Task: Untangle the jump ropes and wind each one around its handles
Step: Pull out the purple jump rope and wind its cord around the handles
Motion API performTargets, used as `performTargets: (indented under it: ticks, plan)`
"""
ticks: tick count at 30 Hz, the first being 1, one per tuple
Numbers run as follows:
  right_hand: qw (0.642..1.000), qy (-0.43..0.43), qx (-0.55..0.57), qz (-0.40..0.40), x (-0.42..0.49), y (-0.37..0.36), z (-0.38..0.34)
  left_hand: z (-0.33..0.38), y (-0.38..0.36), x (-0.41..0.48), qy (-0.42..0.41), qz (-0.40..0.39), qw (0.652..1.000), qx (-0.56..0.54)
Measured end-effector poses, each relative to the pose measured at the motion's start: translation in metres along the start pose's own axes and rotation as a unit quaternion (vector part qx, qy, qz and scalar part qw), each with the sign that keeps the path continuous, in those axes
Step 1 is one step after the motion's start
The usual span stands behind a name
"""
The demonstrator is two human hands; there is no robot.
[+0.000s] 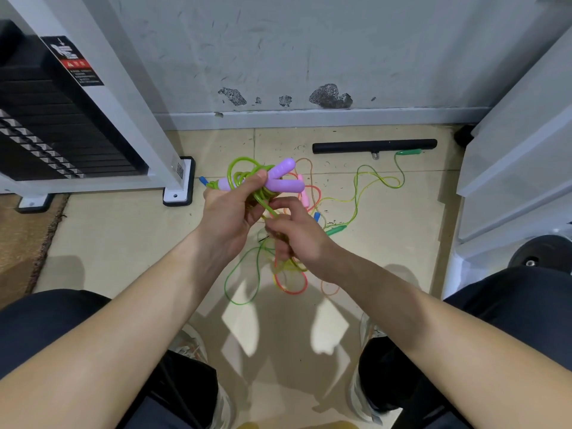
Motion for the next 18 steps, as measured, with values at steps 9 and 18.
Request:
performTargets:
  ticks: [9, 18]
  plan:
    - [0.956, 0.098, -0.274, 0.034, -0.011, -0.002, -0.014, 0.006, 0.018, 0.003, 0.02, 0.085, 0.993, 0.077]
    - [0.888, 0.127, -0.435, 0.076, -0.019, 0.014, -0.049, -0.003, 0.025, 0.01, -0.003, 0.179, 0.983, -0.034]
Point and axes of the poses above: each hand's wrist, its own x-axis towards the middle knuckle, its own y-axis out of the back of the hand, z = x × y, the point moved 3 cm from there along x, towards the middle knuckle, and after that the axes turned 12 degrees about -z, right-handed, at the moved point
